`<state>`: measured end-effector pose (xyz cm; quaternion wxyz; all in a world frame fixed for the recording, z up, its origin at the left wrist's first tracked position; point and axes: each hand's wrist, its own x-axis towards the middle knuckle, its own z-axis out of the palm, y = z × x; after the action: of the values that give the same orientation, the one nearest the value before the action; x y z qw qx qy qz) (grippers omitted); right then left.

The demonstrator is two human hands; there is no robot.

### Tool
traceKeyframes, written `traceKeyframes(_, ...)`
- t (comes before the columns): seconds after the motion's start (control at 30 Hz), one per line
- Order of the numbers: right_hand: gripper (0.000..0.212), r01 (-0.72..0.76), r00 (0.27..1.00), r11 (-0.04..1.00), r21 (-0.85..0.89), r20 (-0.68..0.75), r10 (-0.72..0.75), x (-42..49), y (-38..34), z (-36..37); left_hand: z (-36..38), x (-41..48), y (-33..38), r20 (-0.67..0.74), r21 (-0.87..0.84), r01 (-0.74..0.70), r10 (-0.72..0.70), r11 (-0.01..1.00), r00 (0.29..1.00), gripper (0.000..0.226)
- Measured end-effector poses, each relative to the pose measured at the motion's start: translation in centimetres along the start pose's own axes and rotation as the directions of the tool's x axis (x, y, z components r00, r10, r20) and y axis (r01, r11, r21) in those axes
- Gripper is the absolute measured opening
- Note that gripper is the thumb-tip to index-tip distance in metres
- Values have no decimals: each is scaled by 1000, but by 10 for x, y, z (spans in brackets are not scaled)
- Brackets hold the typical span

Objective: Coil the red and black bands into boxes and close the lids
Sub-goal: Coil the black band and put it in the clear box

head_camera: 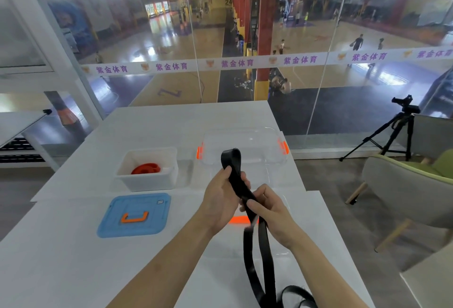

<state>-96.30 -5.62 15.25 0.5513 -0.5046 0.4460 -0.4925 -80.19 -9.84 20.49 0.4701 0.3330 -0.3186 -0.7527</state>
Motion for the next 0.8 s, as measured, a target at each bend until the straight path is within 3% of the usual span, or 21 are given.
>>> traceKeyframes(0.13,12,0,1000,999,-37,-22,-1,8,-8,-1,7,4,4,-95,73,-104,111,992,989,26)
traceKeyframes(0.27,20,54,998,997,-47,-40,-56,12,-19,1,6,3,14,-90,108,-154,164,982,982,30)
traceKeyframes(0.4,19,62,995,998,-32,-74,-65,15,-27,-11,-6,-1,20,-69,286,-215,244,934,967,26)
traceKeyframes(0.57,27,69,996,993,-93,-53,-74,17,-38,-13,-25,-7,35,42,423,-256,263,869,964,54)
traceKeyframes(0.7,25,102,992,987,-120,-57,-110,15,-41,-10,-35,-11,47,89,528,-242,231,814,969,58)
traceKeyframes(0.8,21,147,976,985,-89,-149,-159,13,-42,-10,-42,-14,48,86,625,-228,224,746,971,59)
